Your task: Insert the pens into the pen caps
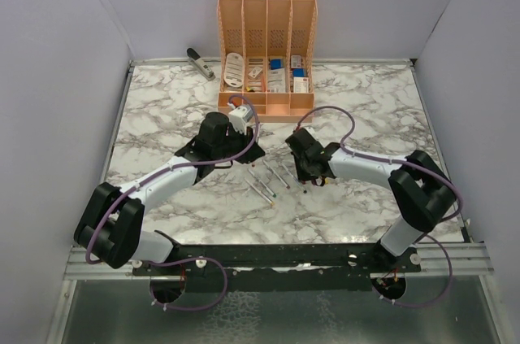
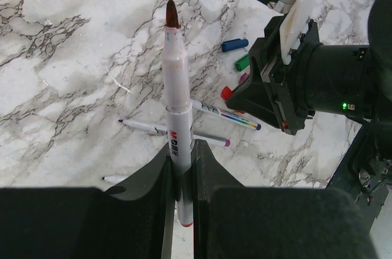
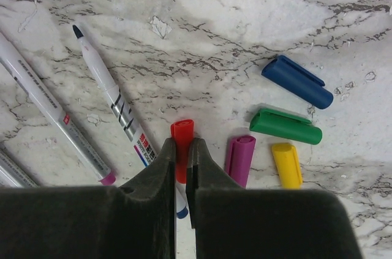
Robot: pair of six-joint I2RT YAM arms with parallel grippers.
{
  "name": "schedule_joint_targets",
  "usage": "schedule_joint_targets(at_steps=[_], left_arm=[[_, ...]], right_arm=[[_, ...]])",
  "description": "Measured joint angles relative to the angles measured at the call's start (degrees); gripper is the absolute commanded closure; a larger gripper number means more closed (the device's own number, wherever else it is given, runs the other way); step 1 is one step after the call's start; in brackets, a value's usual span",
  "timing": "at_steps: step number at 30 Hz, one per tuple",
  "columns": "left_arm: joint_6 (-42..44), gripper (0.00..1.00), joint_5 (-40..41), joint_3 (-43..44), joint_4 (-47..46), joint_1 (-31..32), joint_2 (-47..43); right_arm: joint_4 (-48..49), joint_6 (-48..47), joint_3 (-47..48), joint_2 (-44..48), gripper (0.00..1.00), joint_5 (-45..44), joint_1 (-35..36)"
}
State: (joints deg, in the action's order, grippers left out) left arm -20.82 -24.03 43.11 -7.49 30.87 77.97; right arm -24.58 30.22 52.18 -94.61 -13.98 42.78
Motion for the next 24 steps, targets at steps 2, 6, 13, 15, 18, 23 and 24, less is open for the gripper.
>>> schedule_joint_targets(at_steps=[2,6,13,15,18,23,24], left_arm=[[0.04,1.0,-0.07,0.2,0.0,0.0,0.0],[0.0,1.0,-0.57,0.26,-0.33,0.0,0.0],[-0.5,1.0,-2.25,-0.63,-3.61,0.0,-0.85],[-0.5,1.0,-2.62,-0.87,-4.02,0.0,-1.36],[-0.5,1.0,-3.82,-1.25,-4.79,0.0,-2.12],[-0.48,1.0,-6.91,-2.47,-6.49,0.0,-3.65],[-0.48,1.0,-7.72,-2.67,-6.93,0.0,-3.89]], right_arm=[[-0.98,-0.04,1.38,-0.68,0.99,-0.31,0.0],[-3.1,-0.55,5.35,-3.15,0.99,-1.92,0.0],[-3.34,-3.21,15.98,-4.74,0.99,-6.47,0.0],[-0.98,-4.17,17.33,-3.78,0.99,-7.13,0.0],[2.6,-5.73,17.31,-0.72,0.99,-7.61,-0.31],[11.26,-8.17,16.02,6.56,0.99,-7.5,-1.36],[13.66,-8.52,15.02,8.76,0.99,-7.19,-1.77]])
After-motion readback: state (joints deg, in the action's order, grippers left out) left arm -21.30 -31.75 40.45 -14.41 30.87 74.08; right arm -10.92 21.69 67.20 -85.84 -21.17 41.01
